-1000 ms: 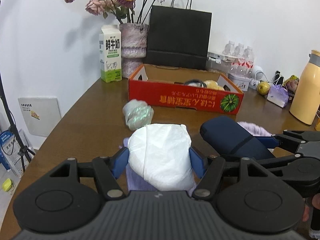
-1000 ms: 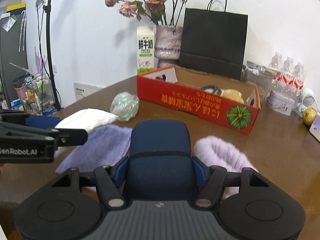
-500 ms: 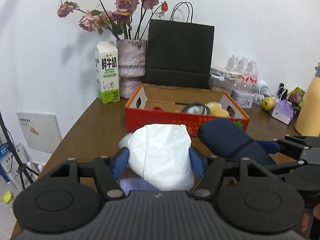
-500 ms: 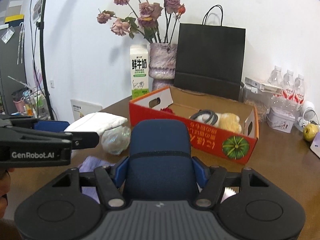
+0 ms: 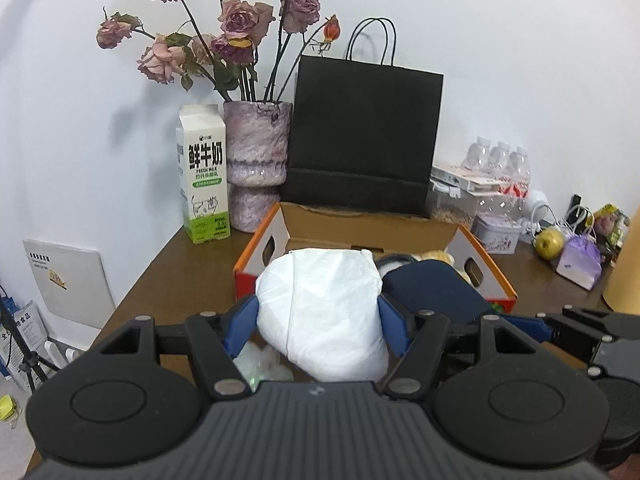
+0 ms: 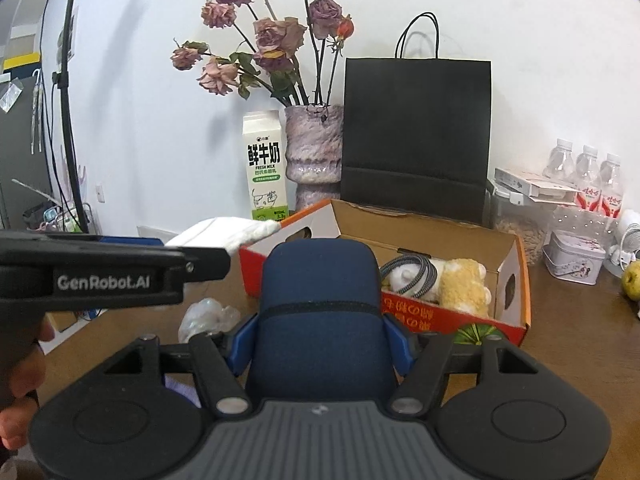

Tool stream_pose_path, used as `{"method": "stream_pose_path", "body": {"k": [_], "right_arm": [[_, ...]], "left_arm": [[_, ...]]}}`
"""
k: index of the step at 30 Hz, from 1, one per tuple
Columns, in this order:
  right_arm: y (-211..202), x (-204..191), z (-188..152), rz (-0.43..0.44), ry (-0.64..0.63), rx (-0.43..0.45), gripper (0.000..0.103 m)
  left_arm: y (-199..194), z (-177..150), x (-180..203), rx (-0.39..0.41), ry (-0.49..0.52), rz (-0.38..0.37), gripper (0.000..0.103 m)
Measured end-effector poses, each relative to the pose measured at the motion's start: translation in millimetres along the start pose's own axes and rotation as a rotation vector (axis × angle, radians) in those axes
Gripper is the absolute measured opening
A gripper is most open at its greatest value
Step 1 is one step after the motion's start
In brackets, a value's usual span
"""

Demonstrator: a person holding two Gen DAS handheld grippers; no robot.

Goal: Organize objects

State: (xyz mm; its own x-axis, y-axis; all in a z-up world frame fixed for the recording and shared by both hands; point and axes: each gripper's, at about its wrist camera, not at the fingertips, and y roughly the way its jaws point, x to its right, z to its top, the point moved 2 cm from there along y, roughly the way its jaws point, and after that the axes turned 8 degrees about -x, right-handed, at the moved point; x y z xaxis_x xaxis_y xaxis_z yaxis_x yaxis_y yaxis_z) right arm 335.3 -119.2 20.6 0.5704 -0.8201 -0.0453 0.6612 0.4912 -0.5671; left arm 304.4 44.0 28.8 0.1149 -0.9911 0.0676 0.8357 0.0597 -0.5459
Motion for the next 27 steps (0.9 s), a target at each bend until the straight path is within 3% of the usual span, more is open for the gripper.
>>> {"method": "stream_pose_path", "body": {"k": [27], "right_arm": [[90, 42, 101, -0.026, -0.006, 0.049, 0.064]], "left_arm": [[102, 86, -7, 0.046, -0.046, -0.003, 0.066]]}}
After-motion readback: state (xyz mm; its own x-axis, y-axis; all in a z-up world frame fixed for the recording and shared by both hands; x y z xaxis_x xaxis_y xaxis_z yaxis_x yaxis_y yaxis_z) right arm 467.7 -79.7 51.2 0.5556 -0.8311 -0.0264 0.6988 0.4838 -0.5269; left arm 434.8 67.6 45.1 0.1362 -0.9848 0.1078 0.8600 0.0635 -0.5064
